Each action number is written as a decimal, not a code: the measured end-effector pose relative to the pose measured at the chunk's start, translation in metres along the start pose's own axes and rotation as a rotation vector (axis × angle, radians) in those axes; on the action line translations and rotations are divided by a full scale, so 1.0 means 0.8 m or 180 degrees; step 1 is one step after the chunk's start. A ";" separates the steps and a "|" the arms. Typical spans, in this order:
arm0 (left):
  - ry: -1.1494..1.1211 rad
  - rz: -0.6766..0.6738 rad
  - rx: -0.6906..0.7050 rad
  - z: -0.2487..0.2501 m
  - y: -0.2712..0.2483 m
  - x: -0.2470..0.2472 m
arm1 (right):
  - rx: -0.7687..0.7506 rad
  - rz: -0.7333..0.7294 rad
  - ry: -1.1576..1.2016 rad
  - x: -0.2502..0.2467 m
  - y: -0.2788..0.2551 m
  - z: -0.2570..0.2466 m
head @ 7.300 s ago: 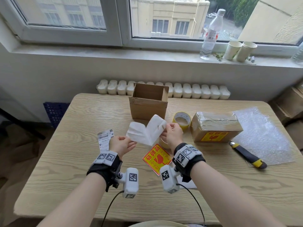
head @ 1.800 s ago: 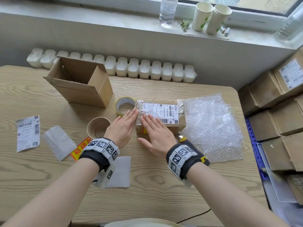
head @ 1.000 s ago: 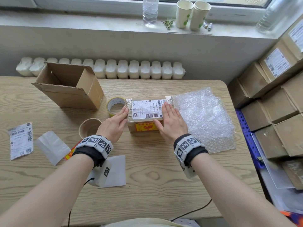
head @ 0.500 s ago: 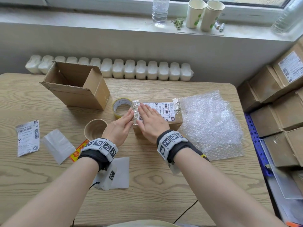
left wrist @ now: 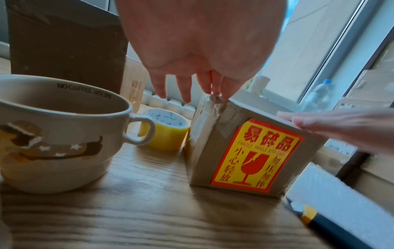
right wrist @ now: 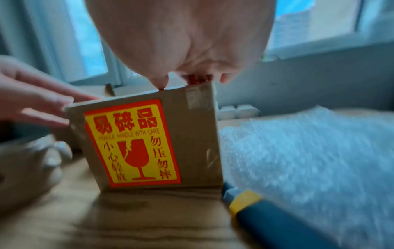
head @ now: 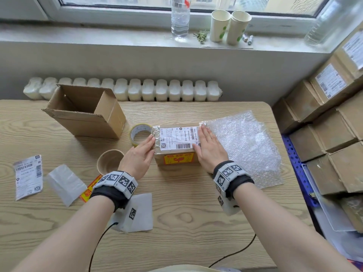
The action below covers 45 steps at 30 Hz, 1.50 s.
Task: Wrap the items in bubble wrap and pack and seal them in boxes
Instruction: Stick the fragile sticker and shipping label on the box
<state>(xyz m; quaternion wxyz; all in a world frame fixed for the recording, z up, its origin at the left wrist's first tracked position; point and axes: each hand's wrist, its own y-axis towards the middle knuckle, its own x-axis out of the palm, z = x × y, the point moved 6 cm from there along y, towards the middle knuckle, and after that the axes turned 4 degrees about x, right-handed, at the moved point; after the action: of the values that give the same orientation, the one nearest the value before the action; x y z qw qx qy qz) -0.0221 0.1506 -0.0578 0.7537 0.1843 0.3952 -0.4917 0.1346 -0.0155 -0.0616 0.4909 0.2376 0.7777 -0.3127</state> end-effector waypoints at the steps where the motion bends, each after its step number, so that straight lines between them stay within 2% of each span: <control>1: -0.0139 0.0091 -0.0040 0.001 -0.001 -0.003 | 0.0047 0.0031 0.0335 -0.002 -0.002 0.004; 4: -0.0558 0.0483 -0.0275 0.002 -0.002 -0.010 | 0.0343 0.0049 0.1593 -0.004 -0.010 0.017; 7: -0.1047 0.0486 -0.0754 0.003 -0.006 -0.006 | 0.0643 0.0079 0.2591 -0.004 -0.014 0.028; 11: -0.1995 0.0465 -0.1005 0.000 -0.006 0.008 | 0.0934 0.0097 0.3403 -0.008 -0.012 0.036; 14: -0.2430 0.0458 -0.1185 0.002 -0.007 0.012 | 0.1120 0.0125 0.3735 -0.009 -0.010 0.046; 18: -0.2706 0.0490 -0.1121 0.015 -0.003 0.009 | 0.1159 0.0195 0.3852 -0.019 -0.006 0.057; 22: -0.2754 0.0682 -0.1011 0.027 0.027 -0.009 | 0.1077 0.0306 0.3934 -0.045 0.018 0.059; 28: -0.2930 0.0779 -0.1055 0.034 0.105 -0.044 | 0.0909 0.0154 0.3995 -0.077 0.101 0.044; 35: -0.3087 0.0784 -0.1418 0.017 0.168 -0.044 | 0.0929 0.0121 0.3613 -0.077 0.182 0.038; 40: -0.3140 0.0756 -0.1711 -0.002 0.184 -0.034 | 0.1033 0.0028 0.3441 -0.069 0.196 0.038; 45: -0.2989 0.0685 -0.1699 -0.011 0.196 -0.027 | 0.1121 0.0030 0.3232 -0.069 0.190 0.037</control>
<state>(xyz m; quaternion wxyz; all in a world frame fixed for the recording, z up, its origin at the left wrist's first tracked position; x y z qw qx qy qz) 0.1086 0.2396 -0.0635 0.9156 -0.2130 0.1064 -0.3240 0.2779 0.0652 -0.0593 0.0072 0.4412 0.8520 -0.2820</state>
